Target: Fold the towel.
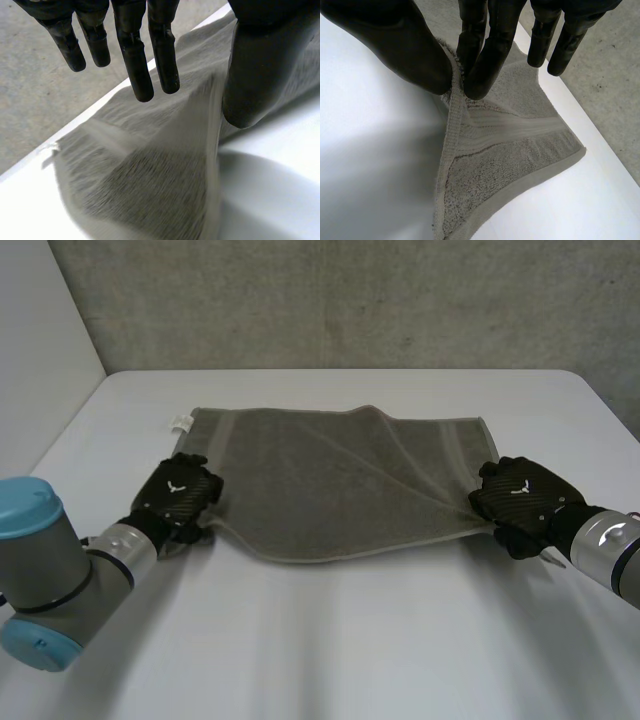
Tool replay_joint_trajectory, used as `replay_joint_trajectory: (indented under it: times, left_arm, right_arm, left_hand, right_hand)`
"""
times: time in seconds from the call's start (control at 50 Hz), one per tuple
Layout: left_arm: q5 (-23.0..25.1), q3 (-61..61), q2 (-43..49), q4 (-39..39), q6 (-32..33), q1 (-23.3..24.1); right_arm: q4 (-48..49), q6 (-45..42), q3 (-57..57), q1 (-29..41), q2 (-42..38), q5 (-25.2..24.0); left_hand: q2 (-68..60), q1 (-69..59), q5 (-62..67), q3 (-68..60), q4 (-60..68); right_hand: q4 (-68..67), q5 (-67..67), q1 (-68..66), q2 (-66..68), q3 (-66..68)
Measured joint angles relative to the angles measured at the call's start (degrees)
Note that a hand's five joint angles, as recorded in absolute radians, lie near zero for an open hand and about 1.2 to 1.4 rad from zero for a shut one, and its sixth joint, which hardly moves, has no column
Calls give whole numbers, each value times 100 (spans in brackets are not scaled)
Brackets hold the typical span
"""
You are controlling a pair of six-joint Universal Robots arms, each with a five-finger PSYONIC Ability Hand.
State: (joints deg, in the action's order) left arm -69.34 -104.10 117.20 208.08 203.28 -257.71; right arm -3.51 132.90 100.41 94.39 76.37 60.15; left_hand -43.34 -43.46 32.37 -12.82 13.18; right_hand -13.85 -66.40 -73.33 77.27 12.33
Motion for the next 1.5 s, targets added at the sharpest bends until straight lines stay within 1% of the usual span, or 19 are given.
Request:
replay_joint_trajectory:
  times: [0.08,0.14,0.32,0.46,0.66,0.72,0.8,0.84,0.88,0.94,0.98,1.06,1.08,1.12,1.16,1.22,1.36,1.4,1.5]
  left_arm:
    - [-92,2,7,-28,-170,202]
    - [-277,-1,9,-24,-214,320]
    - [-977,6,70,46,-190,315]
    - [-1177,-9,81,233,-130,219]
    - [-1256,-48,90,358,-110,81]
    - [-1245,-53,107,355,-110,69]
    - [-1214,-52,126,341,-112,68]
    - [-1182,-52,128,323,-108,68]
    - [-1140,-52,123,301,-99,67]
    - [-972,-68,88,207,-65,33]
    - [-757,-87,6,58,-17,-39]
    - [-207,-128,-292,-444,137,-290]
    - [-141,-131,-337,-521,161,-325]
    - [155,-142,-570,-907,281,-493]
    - [327,-147,-747,-1168,358,-606]
    - [567,-171,-1185,-1639,476,-857]
    - [835,-291,-2201,-2215,632,-1372]
    - [1026,-334,-2580,-2410,729,-1595]
    - [1570,-317,-3180,-2906,907,-2049]
  right_arm:
    - [2,-5,4,3,-4,-6]
    - [5,-7,0,1,-7,-1]
    - [7,-4,-17,-57,-9,12]
    - [7,-6,-45,-76,-13,18]
    - [3,-8,-62,-79,-22,26]
    - [0,-9,-60,-79,-25,29]
    - [-10,-6,-56,-94,-26,35]
    - [-37,-8,-54,-130,-23,38]
    - [-80,-15,-54,-161,-20,36]
    - [-203,-39,-56,-219,-15,19]
    - [-328,-66,-60,-259,-10,0]
    - [-629,-183,-73,-358,26,-55]
    - [-671,-208,-75,-373,32,-69]
    - [-899,-360,-86,-455,63,-156]
    - [-1124,-515,-94,-526,85,-255]
    - [-1721,-929,-104,-683,126,-529]
    - [-3270,-2091,-58,-1012,187,-1175]
    - [-3802,-2548,-21,-1143,208,-1370]
    - [-4684,-3461,32,-1352,228,-1637]
  left_hand:
    - [0,0,0,0,0]
    - [-34,-34,87,0,0]
    - [-561,-558,643,0,0]
    - [-642,-621,695,0,0]
    - [-707,-689,759,0,0]
    - [-1303,-1269,1323,0,0]
    - [-2975,-2954,3016,0,0]
    - [-3345,-3177,3346,0,0]
    - [-3381,-3177,3364,0,0]
    - [-3388,-3177,3365,0,0]
    - [-3390,-3177,3372,0,0]
    - [-3396,-3177,3387,0,0]
    - [-3396,-3177,3387,0,0]
    - [-3396,-3177,3388,0,0]
    - [-3396,-3177,3388,0,0]
    - [-3396,-3177,3388,0,0]
    - [-3397,-3177,3388,0,0]
    - [-3397,-3177,3388,0,0]
    - [-3397,-3177,3388,0,0]
  right_hand:
    - [0,0,0,0,0]
    - [0,0,0,0,0]
    - [0,0,0,0,0]
    - [0,0,0,0,0]
    - [0,0,0,0,0]
    - [0,0,0,0,0]
    - [0,0,0,0,0]
    - [0,0,0,0,0]
    - [0,0,0,0,0]
    - [0,0,0,0,0]
    - [0,0,0,0,0]
    - [0,0,0,0,0]
    - [0,0,0,0,0]
    - [0,0,0,0,0]
    - [0,0,0,0,0]
    - [0,0,0,0,0]
    - [0,0,0,0,0]
    - [0,0,0,0,0]
    - [0,0,0,0,0]
